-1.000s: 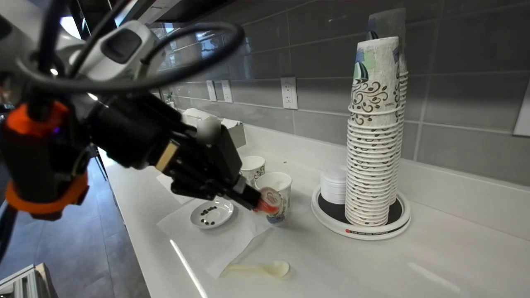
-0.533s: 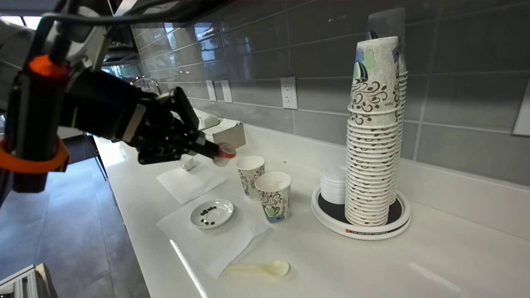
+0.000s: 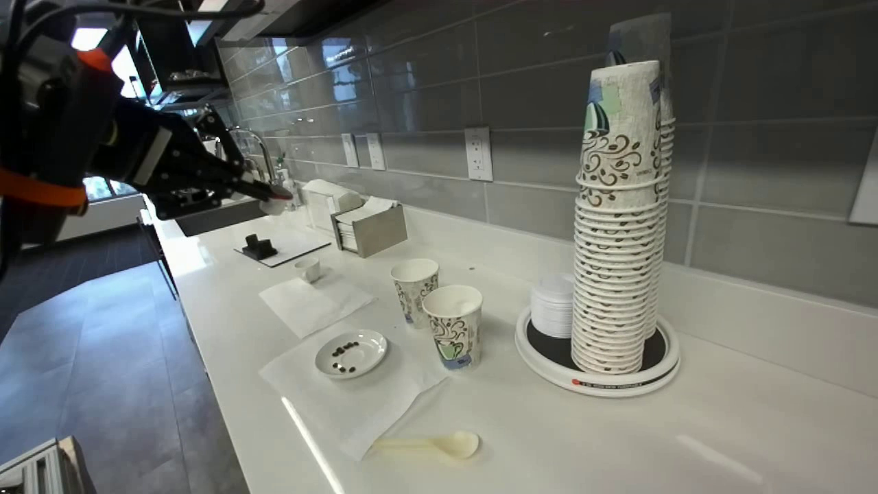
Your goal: Pick up the container on the right and then put it in the small mug on the left
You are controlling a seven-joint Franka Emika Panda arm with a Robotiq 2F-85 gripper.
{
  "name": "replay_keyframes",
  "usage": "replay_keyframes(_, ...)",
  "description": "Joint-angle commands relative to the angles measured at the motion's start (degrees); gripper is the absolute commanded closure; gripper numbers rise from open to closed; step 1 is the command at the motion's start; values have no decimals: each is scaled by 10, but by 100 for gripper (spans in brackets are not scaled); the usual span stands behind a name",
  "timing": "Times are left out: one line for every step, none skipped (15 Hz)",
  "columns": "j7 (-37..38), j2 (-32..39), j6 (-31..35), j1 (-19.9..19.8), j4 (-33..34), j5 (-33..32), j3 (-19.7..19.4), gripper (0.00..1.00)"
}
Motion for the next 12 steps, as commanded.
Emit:
replay_keyframes(29, -57, 19, 98, 0, -1, 17, 100)
replay_keyframes(62, -75, 7, 151, 0, -15, 12, 100)
replay_keyframes(17, -40, 10, 89, 0, 1, 9, 99)
replay_keyframes(30, -50, 9, 122, 0, 1, 10, 99)
replay_keyframes(39, -56, 8, 143, 0, 1, 10, 99)
replay_keyframes(42, -59, 8, 152, 0, 1, 9, 99)
replay_keyframes(42, -60, 8, 153, 0, 1, 9, 99)
replay_keyframes(42, -61, 8, 153, 0, 1, 9, 99)
replay_keyframes(42, -61, 8, 152, 0, 1, 9, 99)
replay_keyframes(42, -61, 8, 152, 0, 1, 9, 99)
replay_keyframes(42, -61, 8, 152, 0, 1, 9, 99)
replay_keyframes(42, -61, 8, 152, 0, 1, 9, 99)
